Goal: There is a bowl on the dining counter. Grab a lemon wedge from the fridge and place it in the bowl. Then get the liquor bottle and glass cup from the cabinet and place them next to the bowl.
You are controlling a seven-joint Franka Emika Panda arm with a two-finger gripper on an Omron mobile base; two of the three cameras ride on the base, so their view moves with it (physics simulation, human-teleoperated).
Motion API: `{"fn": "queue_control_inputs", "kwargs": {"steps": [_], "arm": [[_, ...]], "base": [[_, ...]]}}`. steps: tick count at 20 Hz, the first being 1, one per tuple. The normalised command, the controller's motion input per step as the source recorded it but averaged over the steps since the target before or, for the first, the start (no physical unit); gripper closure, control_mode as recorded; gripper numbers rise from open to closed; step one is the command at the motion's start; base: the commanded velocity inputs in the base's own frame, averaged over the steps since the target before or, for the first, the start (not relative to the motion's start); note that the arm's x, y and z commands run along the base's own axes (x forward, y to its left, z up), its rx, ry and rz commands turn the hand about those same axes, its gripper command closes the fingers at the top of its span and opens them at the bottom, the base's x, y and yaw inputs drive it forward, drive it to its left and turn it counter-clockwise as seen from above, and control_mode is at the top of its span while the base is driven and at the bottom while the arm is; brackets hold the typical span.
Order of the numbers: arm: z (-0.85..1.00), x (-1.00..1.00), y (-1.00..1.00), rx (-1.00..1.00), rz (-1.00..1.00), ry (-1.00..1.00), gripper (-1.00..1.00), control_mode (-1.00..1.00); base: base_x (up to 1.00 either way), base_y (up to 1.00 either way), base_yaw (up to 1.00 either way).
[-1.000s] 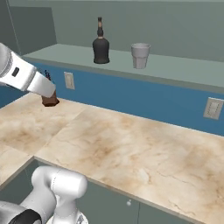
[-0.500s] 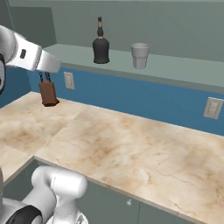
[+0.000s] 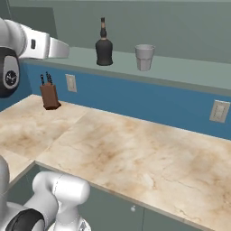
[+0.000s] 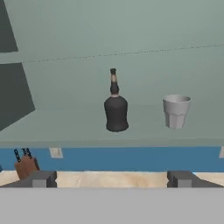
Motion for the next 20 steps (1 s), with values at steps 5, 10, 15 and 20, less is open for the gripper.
{"fn": "queue_control_inputs", "kwargs": {"steps": [5, 10, 15, 20], "arm": [[0.0, 0.52, 0.0, -0.11, 0.0, 0.0, -1.0, -1.0], [0.0, 0.56, 0.0, -0.04, 0.0, 0.02, -1.0, -1.0], [0.0, 0.57, 0.0, 0.0, 0.0, 0.1, -1.0, -1.0], [0.0, 0.53, 0.0, 0.0, 0.0, 0.07, -1.0, -1.0]], "base": [[0.0, 0.0, 0.0], [0.0, 0.0, 0.0], [0.0, 0.0, 0.0], [0.0, 0.0, 0.0]]}}
